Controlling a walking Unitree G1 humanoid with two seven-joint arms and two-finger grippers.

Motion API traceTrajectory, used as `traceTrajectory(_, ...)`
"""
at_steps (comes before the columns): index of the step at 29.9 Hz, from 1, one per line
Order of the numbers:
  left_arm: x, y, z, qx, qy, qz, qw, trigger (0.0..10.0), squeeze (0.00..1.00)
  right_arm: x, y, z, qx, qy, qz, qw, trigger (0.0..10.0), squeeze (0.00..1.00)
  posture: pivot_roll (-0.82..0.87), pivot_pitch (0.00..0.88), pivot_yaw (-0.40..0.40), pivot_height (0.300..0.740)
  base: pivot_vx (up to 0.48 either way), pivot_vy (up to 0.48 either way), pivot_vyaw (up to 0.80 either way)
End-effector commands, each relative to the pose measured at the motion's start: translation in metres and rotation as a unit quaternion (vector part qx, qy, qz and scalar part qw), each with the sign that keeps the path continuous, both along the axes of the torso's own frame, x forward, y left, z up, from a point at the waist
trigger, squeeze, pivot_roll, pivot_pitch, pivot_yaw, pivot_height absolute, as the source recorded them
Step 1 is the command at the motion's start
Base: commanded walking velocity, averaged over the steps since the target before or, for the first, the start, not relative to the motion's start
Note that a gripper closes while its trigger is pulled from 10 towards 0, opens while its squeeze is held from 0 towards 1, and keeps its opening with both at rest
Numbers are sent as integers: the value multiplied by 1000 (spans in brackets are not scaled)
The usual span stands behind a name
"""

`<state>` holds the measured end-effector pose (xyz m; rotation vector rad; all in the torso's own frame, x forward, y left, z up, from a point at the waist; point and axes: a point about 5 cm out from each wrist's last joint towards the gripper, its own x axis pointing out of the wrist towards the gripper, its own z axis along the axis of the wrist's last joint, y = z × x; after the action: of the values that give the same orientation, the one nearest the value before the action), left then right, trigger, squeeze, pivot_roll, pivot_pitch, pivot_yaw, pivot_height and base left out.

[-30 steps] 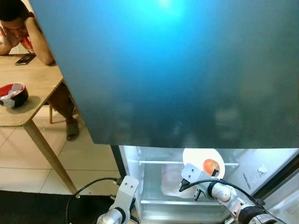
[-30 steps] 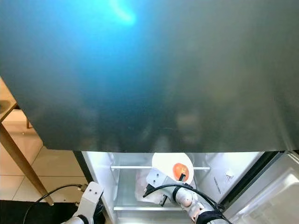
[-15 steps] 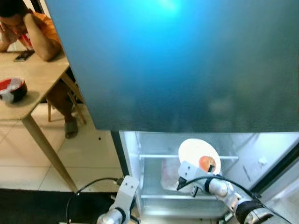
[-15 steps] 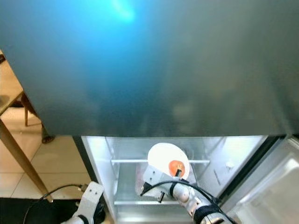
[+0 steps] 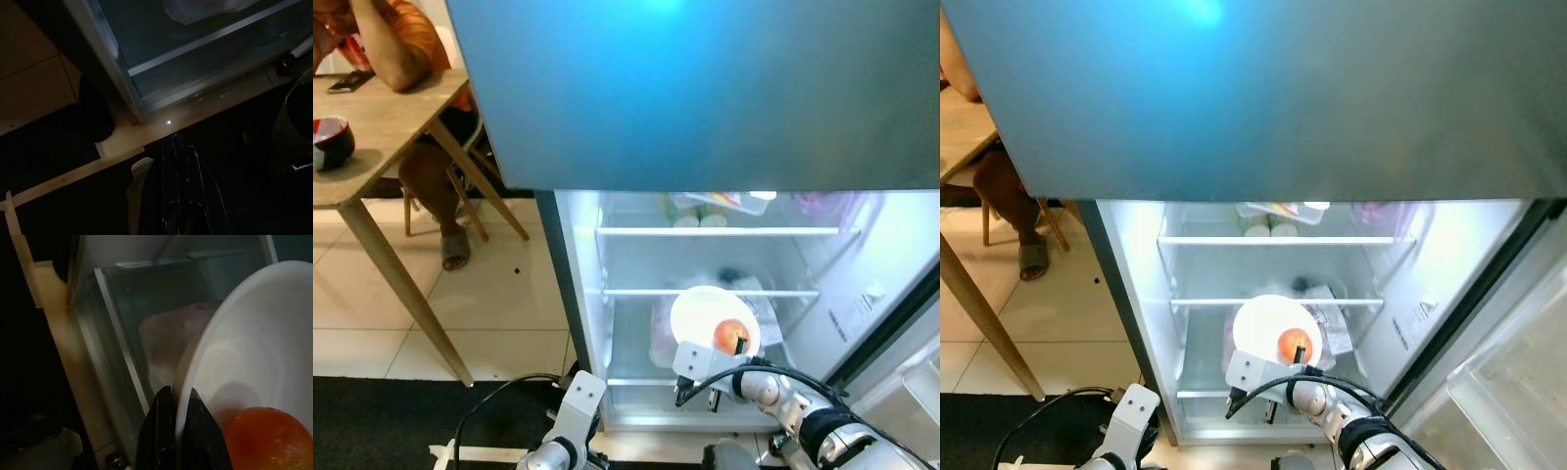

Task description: Restocking fridge

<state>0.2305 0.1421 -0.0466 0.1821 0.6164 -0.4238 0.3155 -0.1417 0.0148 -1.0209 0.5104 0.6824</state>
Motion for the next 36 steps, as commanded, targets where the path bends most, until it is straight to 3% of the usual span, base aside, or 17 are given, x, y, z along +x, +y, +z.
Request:
traceTrajectory(1, -3, 0, -1, 4, -2, -8, 1000, 10000, 0, 3, 2, 4, 1, -6, 10, 1000, 10000, 0, -59, 132, -24, 633, 0, 0, 0)
traceTrajectory(18, 5, -12, 10, -26, -38, -21, 999, 10000, 0, 22, -23, 28, -38, -35, 5, 999, 10000, 0, -67, 143, -31, 618, 0, 0, 0)
traceTrajectory(24, 6, -16, 13, -36, -48, -42, 997, 10000, 0, 36, -34, 48, -44, -56, -10, 997, 10000, 0, -63, 156, -28, 618, 0, 0, 0)
traceTrajectory(27, 4, -20, 16, -47, -55, -65, 995, 10000, 0, 46, -49, 68, -57, -67, -17, 996, 10000, 0, -62, 166, -28, 618, 0, 0, 0)
traceTrajectory(36, 5, -30, 27, -74, -80, -102, 989, 10000, 0, 52, -73, 83, -102, -69, -36, 992, 10000, 0, -39, 216, -28, 618, 0, 0, 0)
